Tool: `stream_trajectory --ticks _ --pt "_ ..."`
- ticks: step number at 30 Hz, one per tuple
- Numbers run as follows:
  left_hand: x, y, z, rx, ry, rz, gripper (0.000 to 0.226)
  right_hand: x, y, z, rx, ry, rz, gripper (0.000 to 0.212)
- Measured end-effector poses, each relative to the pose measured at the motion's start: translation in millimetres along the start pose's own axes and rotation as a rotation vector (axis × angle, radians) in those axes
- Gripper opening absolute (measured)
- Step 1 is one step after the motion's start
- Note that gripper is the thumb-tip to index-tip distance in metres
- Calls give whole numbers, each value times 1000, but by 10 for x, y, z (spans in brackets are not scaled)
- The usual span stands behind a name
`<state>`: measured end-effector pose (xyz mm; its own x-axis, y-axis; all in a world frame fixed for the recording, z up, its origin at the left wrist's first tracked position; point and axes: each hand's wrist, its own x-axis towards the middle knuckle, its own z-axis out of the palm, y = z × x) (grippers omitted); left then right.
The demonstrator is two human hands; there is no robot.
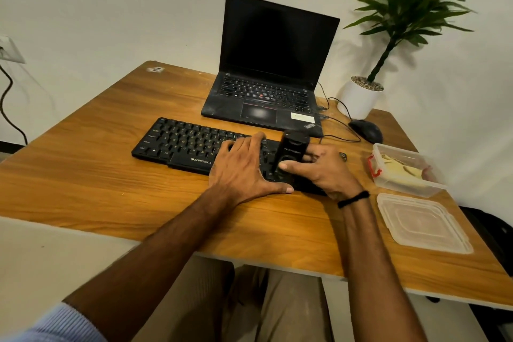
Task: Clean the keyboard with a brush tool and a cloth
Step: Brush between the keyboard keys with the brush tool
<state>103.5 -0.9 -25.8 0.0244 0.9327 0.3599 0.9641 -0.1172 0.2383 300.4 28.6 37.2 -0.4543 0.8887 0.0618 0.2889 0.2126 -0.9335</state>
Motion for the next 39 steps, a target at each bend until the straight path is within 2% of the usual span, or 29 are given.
stream_trajectory --ticks 3,8,13,17,19,24,26,29,31,34,35,37,39 --pt "0 6 4 -12 -3 1 128 15 2 48 24 -17 13 42" --pt "3 19 -10 15 -8 -11 130 -102 17 -240 98 85 19 29" --pt "-2 12 -8 -6 -1 -4 128 26 25 52 65 -49 52 42" --pt "0 23 -15 -1 -7 -7 130 -66 58 -257 63 126 33 34" --pt "-1 16 -13 7 -11 -10 130 -78 105 -308 82 162 34 33" --pt "-13 12 -13 -9 -6 4 128 67 60 100 81 -31 59 44" --pt "-11 32 -28 -16 -11 -2 128 45 47 -3 54 36 51 40" --pt "-9 35 -46 -2 -19 -15 130 -44 120 -248 8 240 33 33" --pt "-13 33 -49 2 -25 -17 130 -66 135 -212 44 240 41 34" --pt "-13 34 -42 -7 -26 -7 130 -45 121 -13 96 72 43 37" --pt "-11 33 -37 -6 -27 -6 130 -23 103 19 133 61 36 35" --pt "-7 32 -35 -4 -31 -10 130 43 87 9 282 150 35 30" --pt "-4 34 -52 -7 -38 -21 130 127 112 -72 466 313 57 25"
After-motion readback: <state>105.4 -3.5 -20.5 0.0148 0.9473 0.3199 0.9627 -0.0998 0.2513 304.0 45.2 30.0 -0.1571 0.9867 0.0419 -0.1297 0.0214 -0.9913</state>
